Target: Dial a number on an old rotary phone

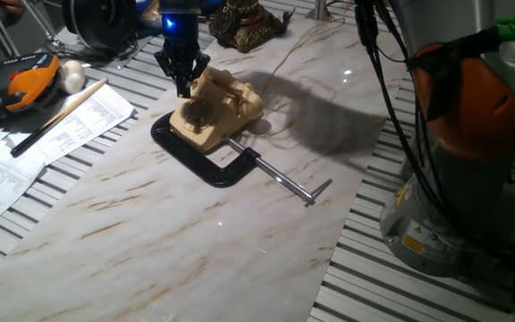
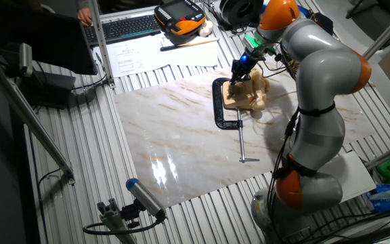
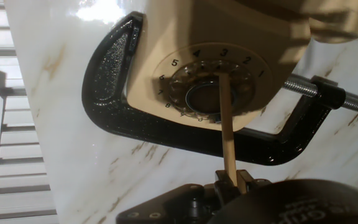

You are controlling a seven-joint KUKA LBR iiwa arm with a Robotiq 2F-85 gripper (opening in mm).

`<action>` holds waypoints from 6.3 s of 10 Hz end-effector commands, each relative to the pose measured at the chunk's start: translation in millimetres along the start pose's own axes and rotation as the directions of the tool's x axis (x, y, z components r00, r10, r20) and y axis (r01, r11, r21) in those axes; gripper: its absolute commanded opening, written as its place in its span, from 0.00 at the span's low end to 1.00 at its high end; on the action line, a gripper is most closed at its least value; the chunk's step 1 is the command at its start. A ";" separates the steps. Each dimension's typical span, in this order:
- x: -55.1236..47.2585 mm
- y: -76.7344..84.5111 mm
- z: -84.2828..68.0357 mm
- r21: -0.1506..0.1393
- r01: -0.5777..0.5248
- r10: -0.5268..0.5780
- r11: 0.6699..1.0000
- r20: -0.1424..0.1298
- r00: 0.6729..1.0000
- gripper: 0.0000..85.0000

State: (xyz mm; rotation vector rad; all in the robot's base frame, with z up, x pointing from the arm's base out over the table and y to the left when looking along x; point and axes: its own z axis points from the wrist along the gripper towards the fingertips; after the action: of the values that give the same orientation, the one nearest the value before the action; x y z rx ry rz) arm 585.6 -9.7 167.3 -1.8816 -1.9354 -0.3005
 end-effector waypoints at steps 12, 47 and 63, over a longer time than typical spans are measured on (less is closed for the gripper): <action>-4.9 -3.6 0.5 0.016 0.006 -0.004 1.000 -0.081 0.997 0.00; -1.0 -22.2 17.5 -0.067 -0.050 0.031 0.996 -0.263 0.964 0.00; 8.2 -21.1 27.9 -0.159 -0.065 0.007 0.985 -0.340 0.941 0.00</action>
State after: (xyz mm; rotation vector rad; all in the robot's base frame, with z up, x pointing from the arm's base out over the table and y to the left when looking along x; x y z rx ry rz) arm 560.9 8.3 149.4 -1.8195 -1.6879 -0.7462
